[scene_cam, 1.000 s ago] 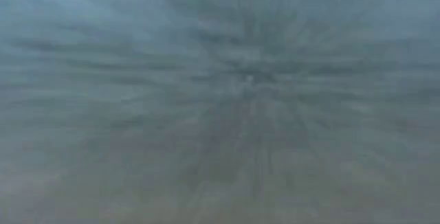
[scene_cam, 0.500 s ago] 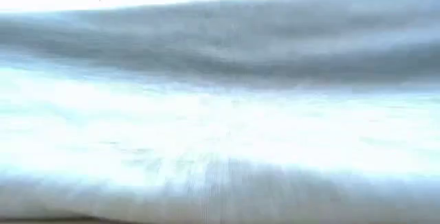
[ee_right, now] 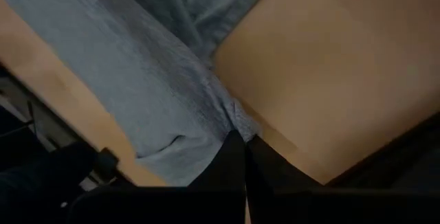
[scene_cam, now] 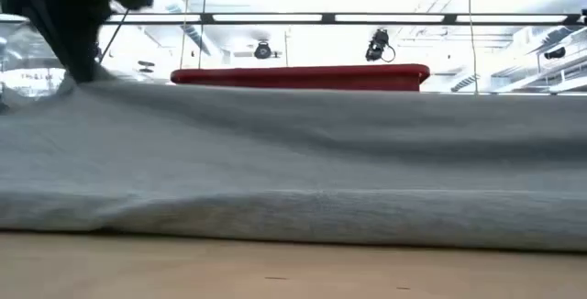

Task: Fold Laundry from Bin
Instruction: Fold the gray shirt

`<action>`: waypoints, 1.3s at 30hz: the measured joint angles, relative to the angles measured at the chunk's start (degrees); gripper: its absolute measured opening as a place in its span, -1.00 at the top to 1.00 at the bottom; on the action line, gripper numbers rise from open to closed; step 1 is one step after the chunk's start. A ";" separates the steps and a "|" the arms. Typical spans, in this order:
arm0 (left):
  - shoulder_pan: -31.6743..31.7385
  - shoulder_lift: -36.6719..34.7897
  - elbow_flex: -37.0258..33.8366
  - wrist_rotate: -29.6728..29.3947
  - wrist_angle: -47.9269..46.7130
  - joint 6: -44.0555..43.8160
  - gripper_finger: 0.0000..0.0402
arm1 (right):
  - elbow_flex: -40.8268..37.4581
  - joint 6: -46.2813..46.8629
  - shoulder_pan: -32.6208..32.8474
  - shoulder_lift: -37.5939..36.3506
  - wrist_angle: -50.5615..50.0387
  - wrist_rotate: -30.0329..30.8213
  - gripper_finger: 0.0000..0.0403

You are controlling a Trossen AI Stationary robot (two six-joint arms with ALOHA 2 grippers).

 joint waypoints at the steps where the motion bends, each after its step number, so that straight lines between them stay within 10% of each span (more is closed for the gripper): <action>1: 0.81 0.00 -0.45 0.96 0.10 0.56 0.98 | -0.75 -0.02 -0.43 -0.60 -0.03 -0.03 1.00; 9: 3.00 0.00 -1.35 2.38 0.85 -1.01 0.86 | -1.71 -1.83 -3.37 -1.53 -0.65 1.84 0.92; 25: 0.93 0.06 6.46 -2.23 -3.45 -3.46 -0.09 | 1.69 4.30 -6.28 -2.12 -0.67 6.79 0.25; 39: 11.18 0.04 12.21 -8.84 11.80 23.95 0.05 | 4.54 -5.17 -8.00 -2.27 7.42 17.08 0.23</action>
